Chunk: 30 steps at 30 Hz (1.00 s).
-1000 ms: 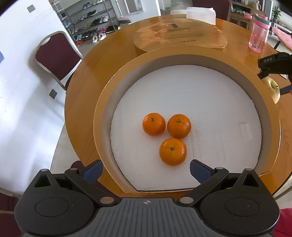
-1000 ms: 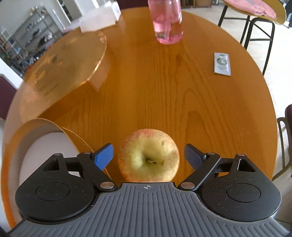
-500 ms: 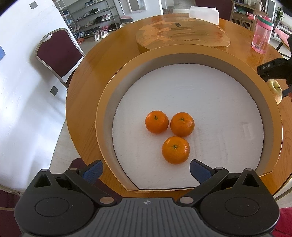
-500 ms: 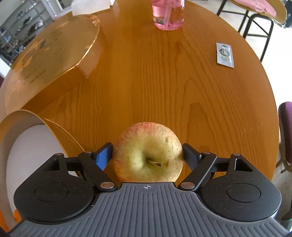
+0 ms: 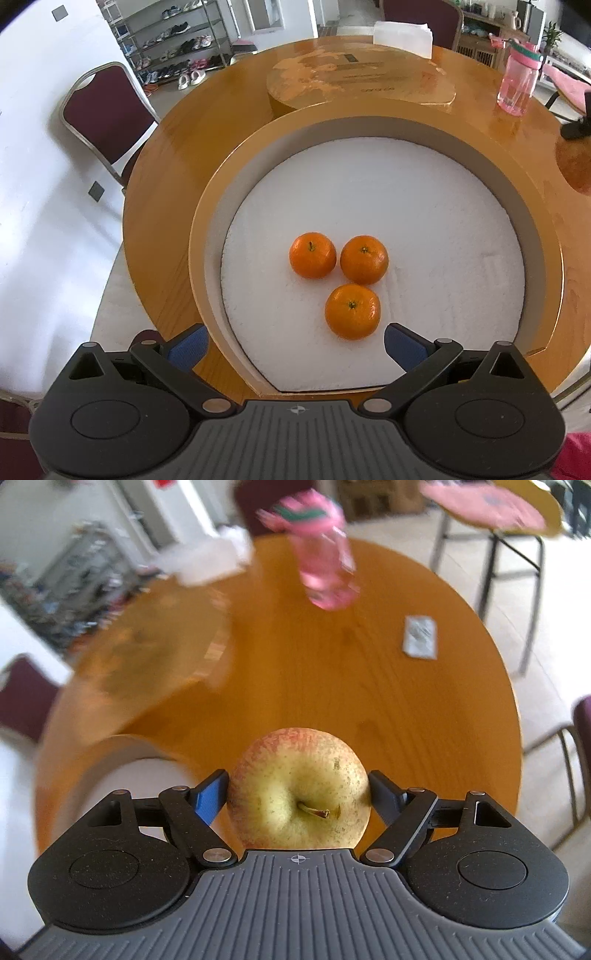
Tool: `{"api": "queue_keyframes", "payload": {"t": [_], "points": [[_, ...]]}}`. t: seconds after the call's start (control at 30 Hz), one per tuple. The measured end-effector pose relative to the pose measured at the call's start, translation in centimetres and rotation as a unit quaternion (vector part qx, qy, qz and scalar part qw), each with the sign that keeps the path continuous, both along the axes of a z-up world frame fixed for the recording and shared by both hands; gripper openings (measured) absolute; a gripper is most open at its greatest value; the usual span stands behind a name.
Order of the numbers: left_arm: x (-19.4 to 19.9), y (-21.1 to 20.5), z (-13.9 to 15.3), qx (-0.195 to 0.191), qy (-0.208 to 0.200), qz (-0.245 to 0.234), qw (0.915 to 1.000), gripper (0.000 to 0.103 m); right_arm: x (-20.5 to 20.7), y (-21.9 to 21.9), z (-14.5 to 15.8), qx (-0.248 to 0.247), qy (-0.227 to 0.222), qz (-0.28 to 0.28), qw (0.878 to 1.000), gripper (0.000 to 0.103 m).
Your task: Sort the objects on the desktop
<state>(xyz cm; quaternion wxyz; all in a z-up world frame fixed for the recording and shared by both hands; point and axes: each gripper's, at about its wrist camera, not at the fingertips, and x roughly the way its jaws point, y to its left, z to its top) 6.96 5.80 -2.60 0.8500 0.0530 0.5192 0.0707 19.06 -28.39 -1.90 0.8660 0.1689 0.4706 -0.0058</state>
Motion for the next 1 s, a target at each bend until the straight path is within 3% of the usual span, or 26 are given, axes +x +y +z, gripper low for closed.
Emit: {"api": "queue_keyframes", "payload": {"t": [0.13,0.33,0.5,0.7,1.0], "points": [[-0.3,0.6,0.1,-0.009,-0.006,-0.001,0.9999,0.102,-2.5,4.8,1.6,0.01,-0.015,0.069,0.997,0.082],[-1.1,2.6,0.0,-0.013,-0.005,0.021,0.9997,0.102,-4.8,11.8,-2.4,0.02,0.049,0.149,0.987,0.082],[-1.8,4.1,-0.2,-0.015,0.0,0.04,0.9991,0.102,-6.3,16.3,-4.8,-0.036,0.072,0.196,0.977,0.082],[-2.2,4.8,-0.1,-0.018,-0.001,0.046,0.9988,0.102,-6.8,19.1,-5.8,-0.054,0.082,0.234,0.967,0.082],[-2.4,5.2,-0.1,-0.018,-0.001,0.051,0.9986,0.102,-5.3,19.2,-6.9,-0.076,0.088,0.245,0.962,0.082]]}}
